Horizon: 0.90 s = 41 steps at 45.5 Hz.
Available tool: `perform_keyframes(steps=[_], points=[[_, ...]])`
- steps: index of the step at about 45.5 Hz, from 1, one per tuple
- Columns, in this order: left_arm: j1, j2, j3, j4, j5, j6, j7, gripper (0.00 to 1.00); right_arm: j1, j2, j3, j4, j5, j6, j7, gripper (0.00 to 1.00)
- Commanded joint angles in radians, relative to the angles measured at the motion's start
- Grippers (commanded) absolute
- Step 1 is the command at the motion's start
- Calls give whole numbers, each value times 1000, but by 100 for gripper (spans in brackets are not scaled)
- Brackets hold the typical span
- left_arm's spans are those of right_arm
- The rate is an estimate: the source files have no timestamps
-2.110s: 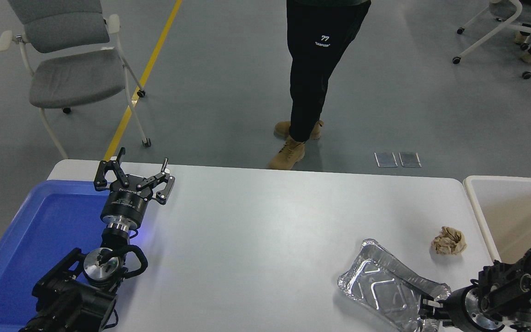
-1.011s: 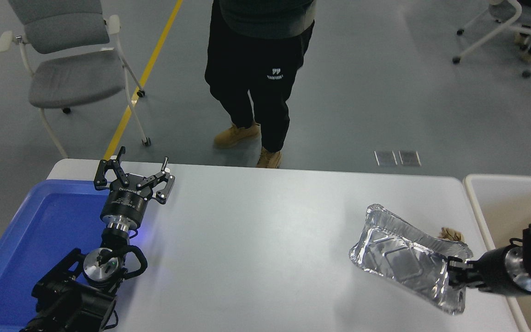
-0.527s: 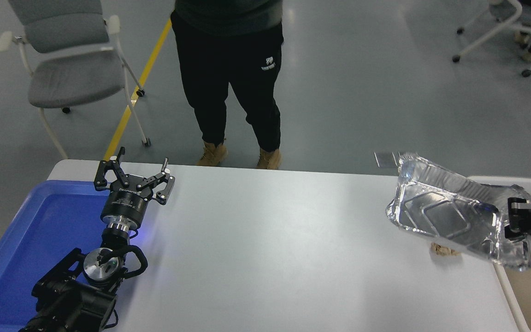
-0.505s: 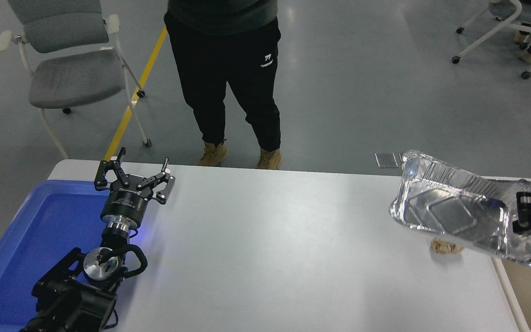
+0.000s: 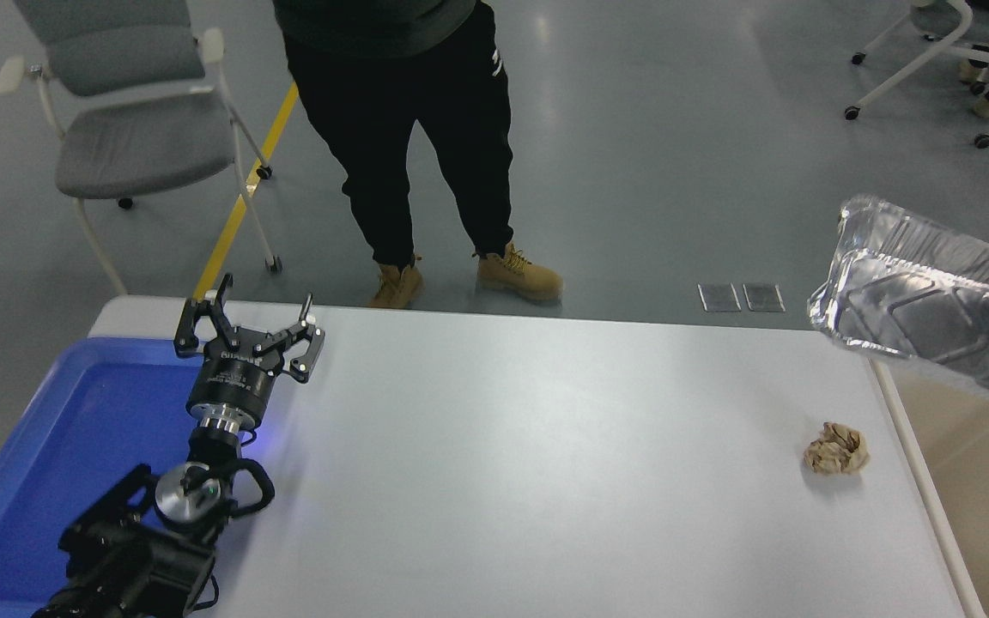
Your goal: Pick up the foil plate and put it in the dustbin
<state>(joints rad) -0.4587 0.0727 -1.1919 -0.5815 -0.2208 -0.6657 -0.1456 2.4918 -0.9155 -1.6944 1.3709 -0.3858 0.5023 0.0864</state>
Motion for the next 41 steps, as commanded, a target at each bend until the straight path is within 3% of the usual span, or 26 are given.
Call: perform_keyframes(steps=[1, 7, 15, 23, 34, 41], points=[[0, 1, 0, 0, 0, 0, 0, 99, -276, -195, 146, -300, 106, -179, -8, 0], [0, 1, 0, 0, 0, 0, 0, 99, -528, -264, 292, -470, 244, -281, -10, 0], [0, 1, 0, 0, 0, 0, 0, 99, -919, -256, 602, -549, 438, -393, -11, 0], [0, 1, 0, 0, -2, 0, 0, 99, -1295, -181, 893, -621, 498, -542, -13, 0], [0, 1, 0, 0, -2, 0, 0, 99, -1801, 50, 1320, -970, 528, -582, -16, 0], [0, -1, 0, 0, -2, 0, 0, 99, -1972, 263, 1506, -1248, 515, -570, -53, 0]])
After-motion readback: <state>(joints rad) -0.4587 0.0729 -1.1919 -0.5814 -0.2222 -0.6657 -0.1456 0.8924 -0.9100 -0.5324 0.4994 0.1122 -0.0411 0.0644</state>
